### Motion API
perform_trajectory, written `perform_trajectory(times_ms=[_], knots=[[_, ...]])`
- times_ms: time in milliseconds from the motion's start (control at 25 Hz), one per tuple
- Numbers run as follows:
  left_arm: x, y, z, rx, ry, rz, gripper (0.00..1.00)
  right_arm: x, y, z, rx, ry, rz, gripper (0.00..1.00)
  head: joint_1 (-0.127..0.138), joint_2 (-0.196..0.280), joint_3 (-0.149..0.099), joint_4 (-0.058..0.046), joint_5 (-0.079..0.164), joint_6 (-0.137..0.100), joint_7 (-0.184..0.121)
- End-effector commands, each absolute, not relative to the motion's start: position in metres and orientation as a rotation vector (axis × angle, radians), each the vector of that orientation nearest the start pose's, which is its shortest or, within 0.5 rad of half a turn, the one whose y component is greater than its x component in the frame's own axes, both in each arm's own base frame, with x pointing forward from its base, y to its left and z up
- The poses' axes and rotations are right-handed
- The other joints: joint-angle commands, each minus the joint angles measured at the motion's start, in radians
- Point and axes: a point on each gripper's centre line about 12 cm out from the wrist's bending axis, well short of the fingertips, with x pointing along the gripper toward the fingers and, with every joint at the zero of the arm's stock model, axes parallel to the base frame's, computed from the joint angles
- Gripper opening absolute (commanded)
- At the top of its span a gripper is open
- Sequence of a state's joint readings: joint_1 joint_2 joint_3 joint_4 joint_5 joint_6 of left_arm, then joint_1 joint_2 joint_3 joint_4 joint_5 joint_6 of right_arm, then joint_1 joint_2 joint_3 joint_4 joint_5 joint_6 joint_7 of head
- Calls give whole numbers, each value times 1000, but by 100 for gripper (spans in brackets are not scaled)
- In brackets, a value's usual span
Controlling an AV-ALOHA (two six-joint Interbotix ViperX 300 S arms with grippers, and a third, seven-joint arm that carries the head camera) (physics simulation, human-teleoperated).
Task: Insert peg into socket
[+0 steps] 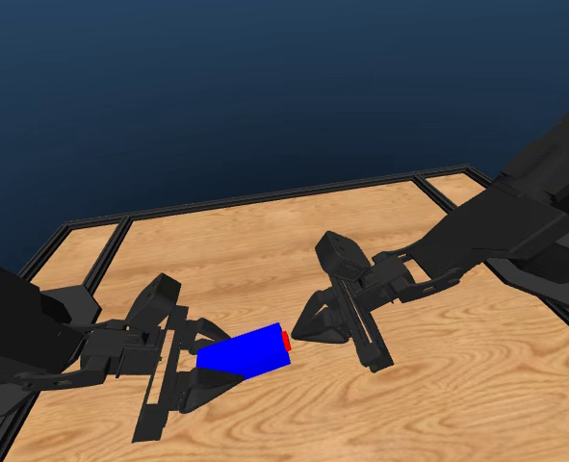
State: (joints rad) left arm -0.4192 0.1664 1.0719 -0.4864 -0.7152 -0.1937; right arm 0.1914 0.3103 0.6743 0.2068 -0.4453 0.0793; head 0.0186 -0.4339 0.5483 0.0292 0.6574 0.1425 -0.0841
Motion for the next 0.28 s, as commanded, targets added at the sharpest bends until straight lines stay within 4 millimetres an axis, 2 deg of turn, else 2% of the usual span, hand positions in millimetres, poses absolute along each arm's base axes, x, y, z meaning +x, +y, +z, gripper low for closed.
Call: perform_trajectory(times_ms=[40,200,240,280], knots=[[296,-91,79,-356,494,42,0,402,67,100,202,494,18,0,1,-2,-19,0,-18,-4,1],[291,-89,73,-348,516,48,0,398,68,104,208,472,16,0,0,-6,-20,-1,-27,-7,3],[297,-88,81,-362,492,46,0,396,67,103,210,473,14,0,-1,-7,-20,-1,-28,-7,4],[294,-90,75,-348,508,41,0,397,70,105,206,456,26,0,-1,-8,-20,-2,-33,-8,5]])
